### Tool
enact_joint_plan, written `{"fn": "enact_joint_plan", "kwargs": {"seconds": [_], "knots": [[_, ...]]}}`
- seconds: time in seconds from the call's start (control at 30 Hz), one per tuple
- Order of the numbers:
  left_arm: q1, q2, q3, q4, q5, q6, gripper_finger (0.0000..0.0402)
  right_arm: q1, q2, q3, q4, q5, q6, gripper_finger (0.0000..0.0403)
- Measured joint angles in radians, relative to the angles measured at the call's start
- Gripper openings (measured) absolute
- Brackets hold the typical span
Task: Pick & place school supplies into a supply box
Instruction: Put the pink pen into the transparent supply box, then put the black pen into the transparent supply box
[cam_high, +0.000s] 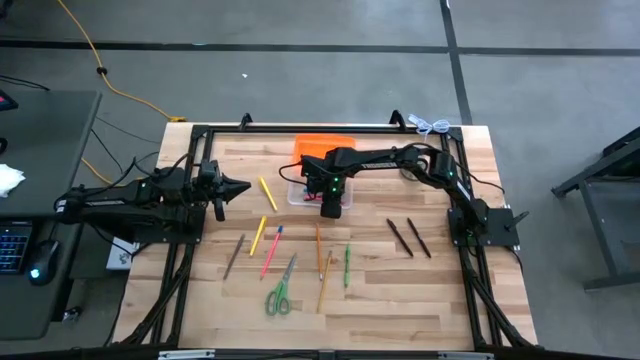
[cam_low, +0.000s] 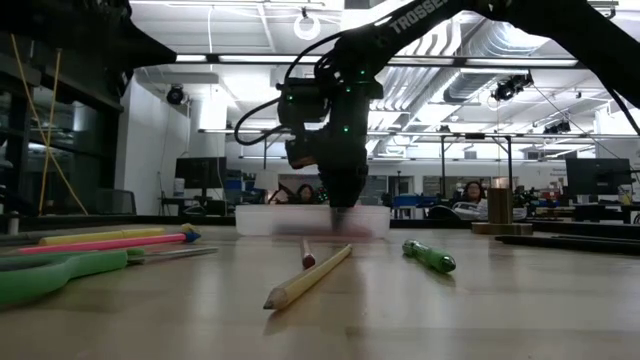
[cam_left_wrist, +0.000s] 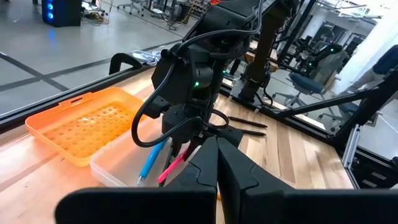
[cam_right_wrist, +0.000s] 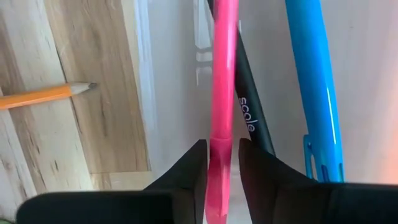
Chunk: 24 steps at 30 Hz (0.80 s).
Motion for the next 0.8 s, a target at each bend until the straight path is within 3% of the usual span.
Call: {"fn": "enact_joint_plan", "kwargs": {"seconds": [0.33,0.8], "knots": [[0.000,0.000,0.000,0.000,0.019,-0.001,0.0033,0.000,-0.002,0.023,-0.012,0.000,0.000,0.0083],[0.000,0.000,0.000,0.000,0.047,-0.001,0.0033,0.003,-0.005,0.329,-0.212,0.043,0.023,0.0083]]}}
